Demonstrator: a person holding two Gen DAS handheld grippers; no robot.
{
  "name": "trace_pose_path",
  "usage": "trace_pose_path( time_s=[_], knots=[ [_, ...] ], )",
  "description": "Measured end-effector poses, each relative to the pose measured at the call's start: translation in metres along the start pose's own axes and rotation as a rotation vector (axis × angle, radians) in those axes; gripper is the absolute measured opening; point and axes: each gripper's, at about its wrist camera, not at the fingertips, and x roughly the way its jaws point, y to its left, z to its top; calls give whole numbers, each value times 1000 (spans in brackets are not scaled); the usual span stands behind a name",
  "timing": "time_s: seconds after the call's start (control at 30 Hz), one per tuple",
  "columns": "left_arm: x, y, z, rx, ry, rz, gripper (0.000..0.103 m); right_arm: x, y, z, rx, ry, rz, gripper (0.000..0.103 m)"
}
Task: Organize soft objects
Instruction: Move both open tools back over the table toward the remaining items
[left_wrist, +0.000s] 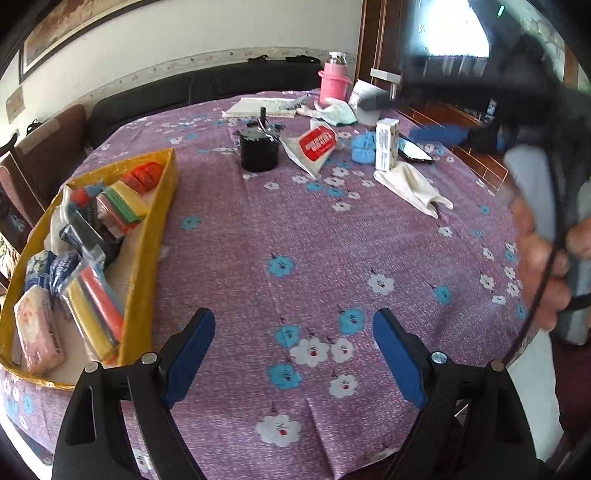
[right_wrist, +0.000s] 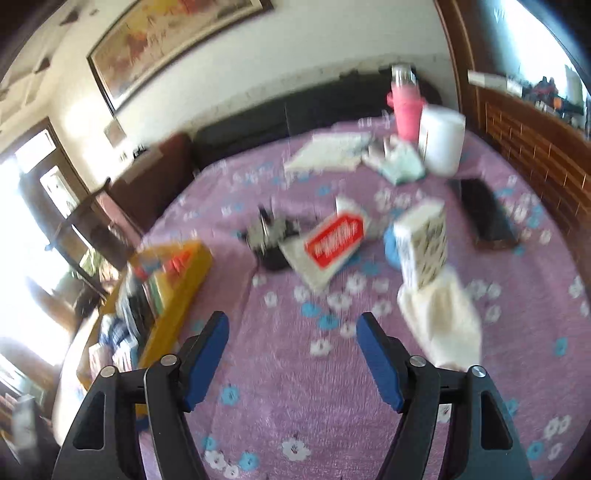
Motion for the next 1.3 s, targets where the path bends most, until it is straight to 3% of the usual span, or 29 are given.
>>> trace_pose_path(
  time_s=[0.13,0.4,1.3],
  knots=[
    [4,-5,-2,5,15,1,87,-23,18,1,-63,-89,1,86],
    [7,-14,-4,21,30,-16,87,-30,52,-9,-202,-134,-24,88],
    [20,-14,0,-3,56,-58,87,-10,31,-18,-146,-88,-3,89]
  ],
)
